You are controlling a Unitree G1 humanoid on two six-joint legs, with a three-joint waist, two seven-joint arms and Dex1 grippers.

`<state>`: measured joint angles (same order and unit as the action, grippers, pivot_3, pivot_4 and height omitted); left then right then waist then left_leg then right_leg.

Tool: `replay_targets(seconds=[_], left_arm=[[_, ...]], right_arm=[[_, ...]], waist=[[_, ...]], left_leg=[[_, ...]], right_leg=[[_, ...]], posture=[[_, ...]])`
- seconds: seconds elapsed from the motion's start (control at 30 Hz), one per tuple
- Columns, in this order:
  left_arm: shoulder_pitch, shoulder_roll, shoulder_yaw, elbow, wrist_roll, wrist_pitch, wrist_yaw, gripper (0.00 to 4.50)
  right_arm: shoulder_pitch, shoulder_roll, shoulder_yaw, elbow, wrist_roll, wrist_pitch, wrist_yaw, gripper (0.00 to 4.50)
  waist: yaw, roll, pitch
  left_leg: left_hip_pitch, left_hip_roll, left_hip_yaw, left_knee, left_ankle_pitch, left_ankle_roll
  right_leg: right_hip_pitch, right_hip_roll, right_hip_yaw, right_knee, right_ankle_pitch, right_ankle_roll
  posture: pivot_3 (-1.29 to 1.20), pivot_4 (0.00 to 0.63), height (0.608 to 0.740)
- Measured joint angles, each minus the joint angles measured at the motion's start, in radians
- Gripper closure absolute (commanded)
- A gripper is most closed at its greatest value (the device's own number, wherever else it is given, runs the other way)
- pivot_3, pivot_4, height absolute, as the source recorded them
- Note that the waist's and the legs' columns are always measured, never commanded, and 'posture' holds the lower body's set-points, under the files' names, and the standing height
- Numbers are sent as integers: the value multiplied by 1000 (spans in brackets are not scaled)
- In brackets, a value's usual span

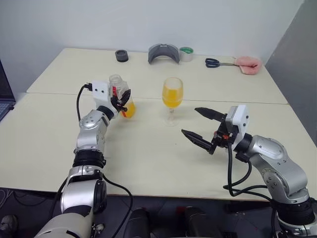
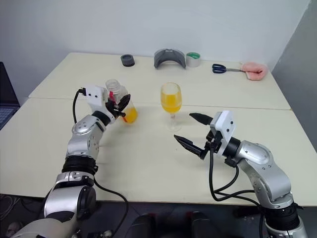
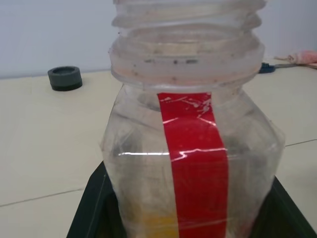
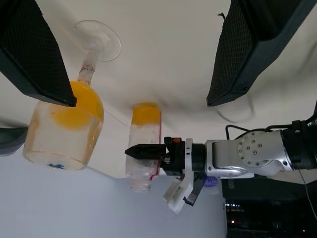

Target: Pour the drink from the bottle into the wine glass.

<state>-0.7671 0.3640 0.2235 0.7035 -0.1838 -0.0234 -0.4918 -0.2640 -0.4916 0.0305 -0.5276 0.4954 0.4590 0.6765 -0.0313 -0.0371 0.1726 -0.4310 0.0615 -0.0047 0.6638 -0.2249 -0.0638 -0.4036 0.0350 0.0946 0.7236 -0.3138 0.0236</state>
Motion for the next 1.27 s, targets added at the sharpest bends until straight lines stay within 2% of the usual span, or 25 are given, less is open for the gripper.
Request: replay_targets(seconds=[0.13,0.2,0.23,0.43,0.57,0.67,1.0,1.17,1.27], left_arm=[[-28,0,0,53,3,-26,13,2703],[-31,-1,-1,61,4,-33,24,2007],[-32,-1,-1,62,4,-34,26,1849],[-33,-1,-1,76,4,-35,34,74],[-31,1,-4,70,10,-29,49,13],[0,8,-12,-2,14,4,68,13],[355,46,16,-546,-20,302,136,13],[505,48,30,-802,-52,452,175,13],[632,39,40,-948,-68,521,198,13]], right_arm=[[0,-1,0,-2,0,7,-2,0],[0,-2,0,-2,0,7,-2,0],[0,-2,0,-2,0,7,-2,0],[3,-4,0,-2,-1,7,-1,0],[3,-4,0,-2,-1,7,-1,0],[11,-7,0,-2,-3,7,-1,0],[138,-26,-26,-23,-47,-6,-42,0],[225,-11,-35,-22,-169,-11,-170,0],[278,65,-50,-39,-213,30,-295,0]], waist=[[1,0,0],[0,0,0],[0,0,0],[0,0,0],[0,0,0],[-1,0,0],[0,0,0],[0,0,-1],[-3,-1,-2]], left_leg=[[0,0,0,0,0,0],[0,0,0,0,0,0],[0,0,0,0,0,0],[0,0,0,0,0,0],[0,0,0,0,0,0],[0,0,0,-1,0,0],[0,1,0,-1,0,0],[1,1,0,-2,0,0],[1,2,0,-3,0,0]], right_leg=[[0,0,0,0,0,0],[0,0,0,0,0,0],[0,0,0,0,0,0],[0,0,0,0,0,0],[0,0,0,0,0,0],[0,0,0,-1,0,0],[0,0,0,-1,0,0],[0,-1,1,-2,0,0],[1,0,2,-2,0,1]], posture=[[0,150,740],[0,150,740],[0,150,740],[0,150,740],[0,150,740],[0,150,740],[0,150,740],[0,150,740],[0,150,740]])
